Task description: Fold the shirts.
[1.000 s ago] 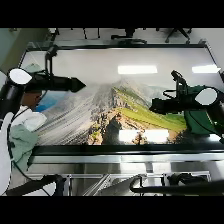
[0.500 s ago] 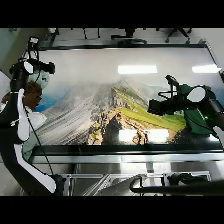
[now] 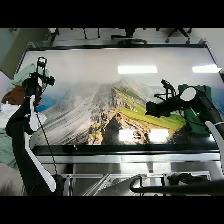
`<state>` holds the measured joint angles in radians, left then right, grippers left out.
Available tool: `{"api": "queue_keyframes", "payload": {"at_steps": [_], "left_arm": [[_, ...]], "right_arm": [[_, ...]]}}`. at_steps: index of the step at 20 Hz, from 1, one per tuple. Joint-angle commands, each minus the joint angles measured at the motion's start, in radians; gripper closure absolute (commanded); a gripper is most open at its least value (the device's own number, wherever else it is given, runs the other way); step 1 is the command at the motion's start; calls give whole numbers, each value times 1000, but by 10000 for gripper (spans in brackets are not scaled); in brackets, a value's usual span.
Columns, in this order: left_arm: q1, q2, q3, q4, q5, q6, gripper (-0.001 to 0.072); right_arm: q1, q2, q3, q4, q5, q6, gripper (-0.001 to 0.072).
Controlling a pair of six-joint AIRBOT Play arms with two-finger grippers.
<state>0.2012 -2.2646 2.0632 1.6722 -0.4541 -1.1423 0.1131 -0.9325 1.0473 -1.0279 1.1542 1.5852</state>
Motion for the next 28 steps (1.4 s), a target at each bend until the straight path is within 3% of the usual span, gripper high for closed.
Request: {"api": "queue_keyframes", "payload": {"at_steps": [1,4,7,8,9,14,18,21,23,28], "left_arm": [[11,-35,3,39,65,-9,16],[27,-52,3,39,62,-7,19],[36,-53,3,67,36,-7,445],[36,-53,3,112,11,-7,633],[35,-53,4,165,-18,-9,697],[8,3,4,185,-76,-20,698],[-76,177,4,183,-4,-112,697],[-157,340,4,183,-27,-154,697],[-211,460,4,164,-109,-202,697],[-361,746,3,-270,-486,-202,698]], "right_arm": [[1,-30,0,5,1,13,688],[1,-44,0,5,2,39,688],[1,-44,0,15,1,39,688],[1,-44,0,28,1,39,688],[1,-44,0,40,2,38,688],[1,-43,0,45,1,22,689],[1,-42,0,47,1,10,689],[1,-39,0,88,1,-78,689],[0,-38,6,90,0,-121,689],[0,-13,16,90,2,-151,689]]}}
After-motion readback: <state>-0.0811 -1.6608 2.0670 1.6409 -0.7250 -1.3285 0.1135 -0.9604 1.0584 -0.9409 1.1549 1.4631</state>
